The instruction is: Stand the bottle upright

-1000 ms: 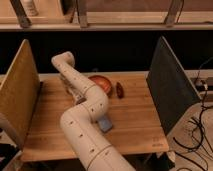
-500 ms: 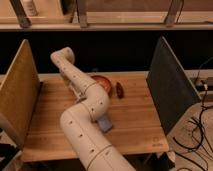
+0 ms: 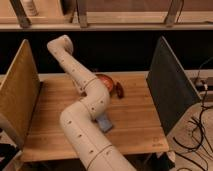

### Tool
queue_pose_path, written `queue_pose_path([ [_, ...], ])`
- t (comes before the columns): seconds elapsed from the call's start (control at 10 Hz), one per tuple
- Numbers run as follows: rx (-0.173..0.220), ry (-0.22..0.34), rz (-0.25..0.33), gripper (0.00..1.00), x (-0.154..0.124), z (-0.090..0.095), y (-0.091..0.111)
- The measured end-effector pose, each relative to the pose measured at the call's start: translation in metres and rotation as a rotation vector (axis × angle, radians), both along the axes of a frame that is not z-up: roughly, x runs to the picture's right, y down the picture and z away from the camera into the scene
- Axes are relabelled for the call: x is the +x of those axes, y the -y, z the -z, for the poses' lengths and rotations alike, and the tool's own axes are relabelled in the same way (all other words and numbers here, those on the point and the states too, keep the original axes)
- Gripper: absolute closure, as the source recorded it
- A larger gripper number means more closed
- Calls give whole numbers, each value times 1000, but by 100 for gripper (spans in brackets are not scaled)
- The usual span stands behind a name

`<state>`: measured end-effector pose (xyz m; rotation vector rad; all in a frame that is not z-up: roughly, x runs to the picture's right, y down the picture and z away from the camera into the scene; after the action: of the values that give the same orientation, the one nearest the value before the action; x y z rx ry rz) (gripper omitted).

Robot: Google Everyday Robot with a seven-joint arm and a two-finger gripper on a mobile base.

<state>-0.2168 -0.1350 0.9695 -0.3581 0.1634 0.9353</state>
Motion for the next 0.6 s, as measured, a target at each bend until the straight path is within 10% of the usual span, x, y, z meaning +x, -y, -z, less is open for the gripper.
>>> queue_pose_path([
  [0.6,-70,-35,11,100,20,25,-10],
])
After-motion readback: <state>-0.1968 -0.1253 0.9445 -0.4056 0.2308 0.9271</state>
